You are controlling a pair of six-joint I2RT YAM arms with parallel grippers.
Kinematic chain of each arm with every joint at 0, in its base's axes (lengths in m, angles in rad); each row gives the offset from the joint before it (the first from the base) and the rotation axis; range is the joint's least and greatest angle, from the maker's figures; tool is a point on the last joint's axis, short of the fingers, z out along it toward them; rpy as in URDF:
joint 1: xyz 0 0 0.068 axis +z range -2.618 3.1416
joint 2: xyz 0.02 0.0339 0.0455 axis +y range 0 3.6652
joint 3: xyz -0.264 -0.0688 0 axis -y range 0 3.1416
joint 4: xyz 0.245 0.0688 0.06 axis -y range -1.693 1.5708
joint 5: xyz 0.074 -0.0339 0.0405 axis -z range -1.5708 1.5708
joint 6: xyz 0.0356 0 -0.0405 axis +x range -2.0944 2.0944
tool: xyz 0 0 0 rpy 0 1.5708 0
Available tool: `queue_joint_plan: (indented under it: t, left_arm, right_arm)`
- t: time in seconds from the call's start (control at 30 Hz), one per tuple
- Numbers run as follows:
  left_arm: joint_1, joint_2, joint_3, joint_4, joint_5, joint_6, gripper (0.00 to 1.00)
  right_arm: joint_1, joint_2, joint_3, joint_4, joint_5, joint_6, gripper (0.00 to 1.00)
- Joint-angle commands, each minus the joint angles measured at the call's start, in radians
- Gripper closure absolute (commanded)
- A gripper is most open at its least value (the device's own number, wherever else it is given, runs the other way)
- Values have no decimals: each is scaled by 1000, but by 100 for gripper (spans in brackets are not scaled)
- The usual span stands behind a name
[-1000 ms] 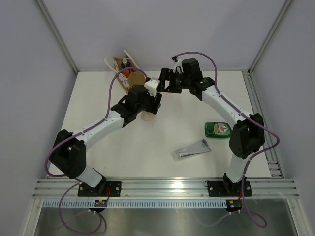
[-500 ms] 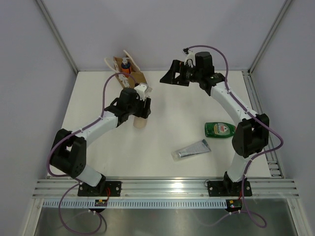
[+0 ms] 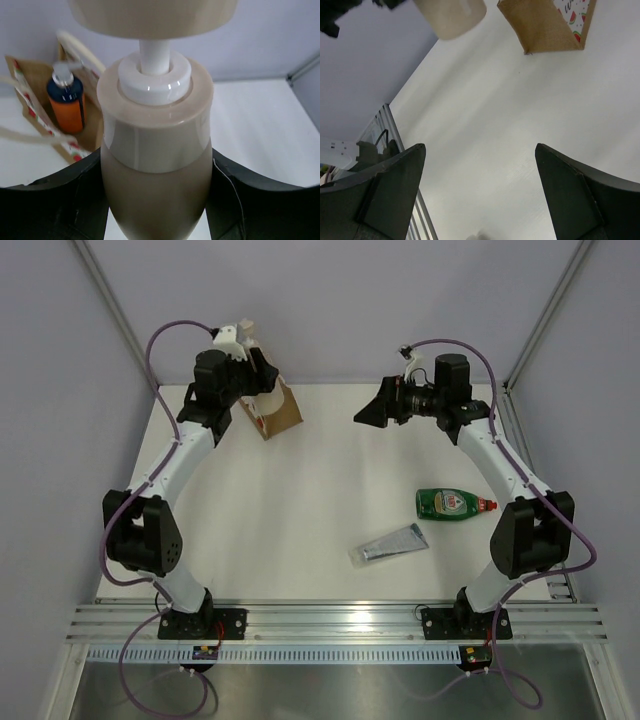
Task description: Place the personal care products into the canvas bag
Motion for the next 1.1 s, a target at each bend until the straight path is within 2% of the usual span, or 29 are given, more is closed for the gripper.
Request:
queue_joint_plan:
  t: [0.0, 0.2, 0.23, 0.33, 0.43, 0.57, 0.67, 0.87, 1.07]
  left_arm:
    - [28, 56, 190, 256, -63, -77, 100]
    - [34, 292, 466, 181, -266, 24, 100]
    - [34, 320, 546, 160, -280, 33, 100]
    - [40, 395, 617, 110, -301, 72, 100]
    - [40, 392, 606, 113, -312, 93, 100]
    - [46, 320, 468, 214, -288, 89, 100]
    - [55, 303, 454, 202, -275, 98, 100]
    - [84, 357, 473, 176, -248, 84, 100]
    - [95, 438, 583, 170, -228, 50, 100]
  right_arm:
    - [-31, -55, -50, 26, -108, -73, 1]
    - [-76, -78, -96, 37, -125, -64, 0]
    - [-82, -81, -99, 42, -125, -63, 1]
    - [-112, -89, -108, 54, -133, -49, 1]
    - [-135, -86, -111, 59, -136, -44, 0]
    - [-149, -77, -120, 71, -139, -34, 0]
    - [-149, -67, -126, 85, -145, -14, 1]
    - [-149, -64, -131, 117, -150, 17, 0]
    - [-149, -73, -152, 125, -155, 25, 1]
